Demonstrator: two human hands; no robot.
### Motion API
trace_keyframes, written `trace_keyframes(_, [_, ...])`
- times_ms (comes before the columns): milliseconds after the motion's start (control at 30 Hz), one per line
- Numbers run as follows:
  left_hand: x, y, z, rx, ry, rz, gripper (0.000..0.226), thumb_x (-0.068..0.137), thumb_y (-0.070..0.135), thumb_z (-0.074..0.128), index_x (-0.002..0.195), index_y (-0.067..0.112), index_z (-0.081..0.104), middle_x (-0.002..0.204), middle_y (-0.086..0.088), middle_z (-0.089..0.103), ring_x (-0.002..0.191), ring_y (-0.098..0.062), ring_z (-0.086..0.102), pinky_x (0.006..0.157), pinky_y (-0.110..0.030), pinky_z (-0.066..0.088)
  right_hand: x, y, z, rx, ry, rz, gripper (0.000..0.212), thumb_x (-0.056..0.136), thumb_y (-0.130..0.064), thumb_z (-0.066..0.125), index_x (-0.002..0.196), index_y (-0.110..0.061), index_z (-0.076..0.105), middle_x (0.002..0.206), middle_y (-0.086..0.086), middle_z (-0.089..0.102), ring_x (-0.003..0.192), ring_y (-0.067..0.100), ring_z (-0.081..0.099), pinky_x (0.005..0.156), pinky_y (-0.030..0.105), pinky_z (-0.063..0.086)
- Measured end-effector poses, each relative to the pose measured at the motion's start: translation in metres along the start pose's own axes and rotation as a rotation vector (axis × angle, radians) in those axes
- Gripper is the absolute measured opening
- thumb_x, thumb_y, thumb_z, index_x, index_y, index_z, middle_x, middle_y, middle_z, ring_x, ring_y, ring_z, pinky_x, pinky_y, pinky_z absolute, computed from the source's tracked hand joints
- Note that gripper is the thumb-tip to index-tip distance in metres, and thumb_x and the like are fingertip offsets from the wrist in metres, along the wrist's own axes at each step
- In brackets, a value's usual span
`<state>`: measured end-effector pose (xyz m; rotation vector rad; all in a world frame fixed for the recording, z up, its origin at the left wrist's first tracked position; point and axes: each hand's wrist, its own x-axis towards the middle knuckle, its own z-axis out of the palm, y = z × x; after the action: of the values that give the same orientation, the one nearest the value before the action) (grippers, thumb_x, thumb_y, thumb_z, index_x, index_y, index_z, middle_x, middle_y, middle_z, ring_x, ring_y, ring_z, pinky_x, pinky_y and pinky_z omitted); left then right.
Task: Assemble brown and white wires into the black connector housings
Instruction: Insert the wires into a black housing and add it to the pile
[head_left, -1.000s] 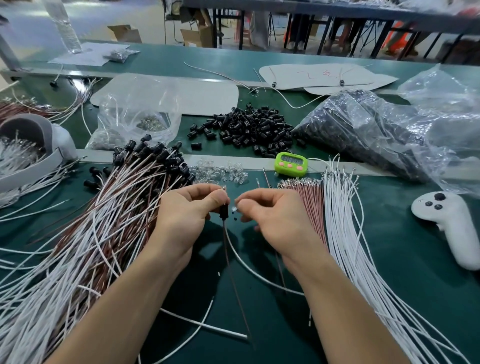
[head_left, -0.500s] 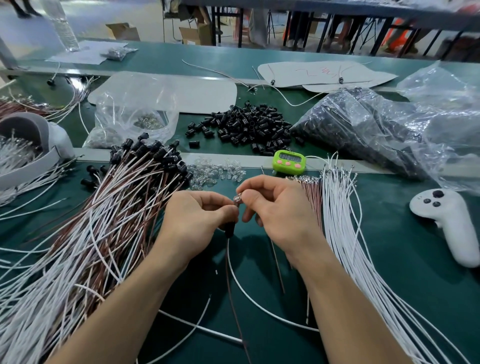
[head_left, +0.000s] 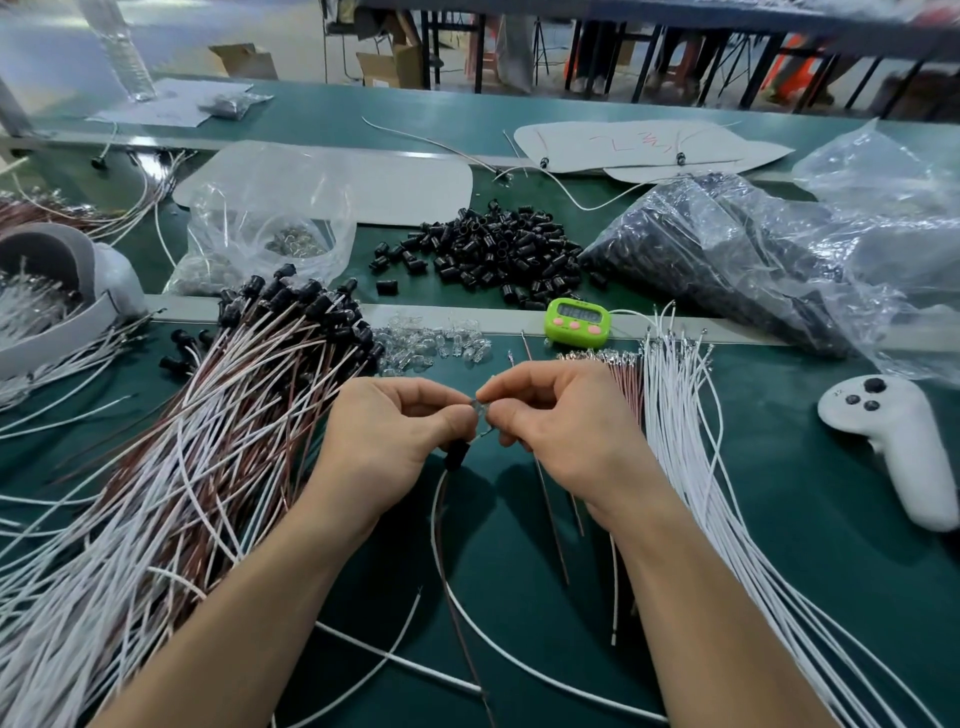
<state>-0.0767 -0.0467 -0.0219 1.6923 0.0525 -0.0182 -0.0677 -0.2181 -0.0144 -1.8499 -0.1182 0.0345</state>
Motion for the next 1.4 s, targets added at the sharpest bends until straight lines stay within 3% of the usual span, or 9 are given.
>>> trace_keyframes(600, [-0.001,-0.003,0.003,0.088,-0.002,0.036,0.021,0.080,0.005,0.082,0.075,0.025,0.083,0.067,-0.003,0.076,0.057,-0.010,0.069,0.057,-0.017,0.053,0.000,0.000,-0.003,-0.039,-0.004,0.037,0.022,0.085,0.001,0.073,0.077,-0.019,0.079,0.062,-0.001,0.073,0.055,0.011,0.068,0.053,0.016,0.046])
trace_keyframes(967, [-0.009,0.000,0.001,0.303,0.048,0.223,0.039,0.078,0.015,0.085,0.086,0.051,0.074,0.069,0.024,0.073,0.067,0.006,0.071,0.061,-0.008,0.051,-0.004,-0.003,0.000,-0.046,0.012,0.000,0.026,0.085,0.003,0.073,0.075,-0.020,0.080,0.061,0.002,0.074,0.056,0.016,0.073,0.056,0.024,0.057])
trace_keyframes(1167, [-0.012,0.000,0.002,0.335,0.070,0.296,0.045,0.079,0.013,0.083,0.090,0.055,0.071,0.071,0.031,0.072,0.070,0.008,0.071,0.066,-0.015,0.057,-0.006,-0.004,0.004,-0.047,0.044,-0.044,0.026,0.085,0.004,0.074,0.077,-0.020,0.081,0.061,-0.001,0.074,0.054,0.013,0.073,0.056,0.020,0.057])
trace_keyframes(1400, [-0.016,0.005,0.004,0.353,0.095,0.349,0.036,0.076,0.027,0.077,0.093,0.057,0.066,0.075,0.031,0.072,0.071,0.006,0.071,0.065,-0.029,0.058,-0.005,-0.001,0.008,-0.037,0.060,-0.044,0.026,0.085,0.005,0.075,0.077,-0.019,0.081,0.061,-0.001,0.074,0.055,0.014,0.073,0.057,0.022,0.058])
